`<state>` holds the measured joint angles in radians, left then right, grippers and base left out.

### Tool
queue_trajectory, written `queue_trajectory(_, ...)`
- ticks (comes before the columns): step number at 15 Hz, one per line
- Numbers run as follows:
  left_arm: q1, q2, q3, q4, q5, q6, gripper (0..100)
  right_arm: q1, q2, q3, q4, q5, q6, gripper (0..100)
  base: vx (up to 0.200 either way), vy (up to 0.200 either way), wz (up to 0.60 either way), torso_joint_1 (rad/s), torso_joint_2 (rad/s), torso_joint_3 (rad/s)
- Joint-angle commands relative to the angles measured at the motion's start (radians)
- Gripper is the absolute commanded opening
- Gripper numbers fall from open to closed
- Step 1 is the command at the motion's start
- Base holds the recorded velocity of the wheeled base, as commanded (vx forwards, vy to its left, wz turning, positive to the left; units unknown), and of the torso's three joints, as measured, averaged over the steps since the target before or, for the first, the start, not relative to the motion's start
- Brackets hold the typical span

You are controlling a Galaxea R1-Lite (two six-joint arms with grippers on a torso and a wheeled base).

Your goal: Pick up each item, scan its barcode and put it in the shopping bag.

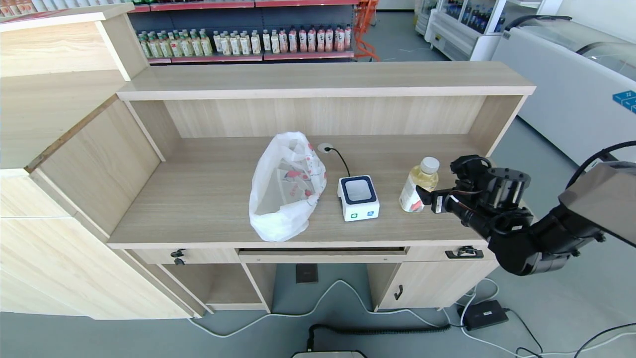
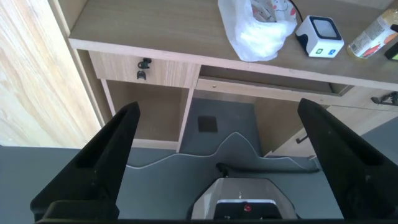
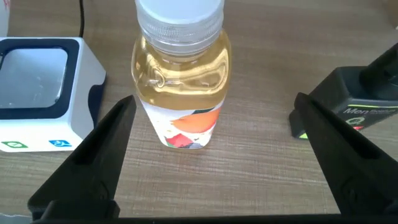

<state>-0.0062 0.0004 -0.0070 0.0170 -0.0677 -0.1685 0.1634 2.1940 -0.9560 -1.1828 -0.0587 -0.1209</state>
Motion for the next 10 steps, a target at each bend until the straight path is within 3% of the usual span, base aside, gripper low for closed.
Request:
queue_trajectory(1,0.000,0.000,-0.001,0.000,0.000,0.000,100,0.016,0.041,-0.044,0.002,-0.001,0.000,100,0.000,0.000,0.00,0.000,0.00,0.000)
queue_trajectory(10,0.000,0.000,-0.001,0.000,0.000,0.000,100,0.024,0.147,-0.233,0.077,-0.004,-0.060,100,0.000,0.000,0.00,0.000,0.00,0.000)
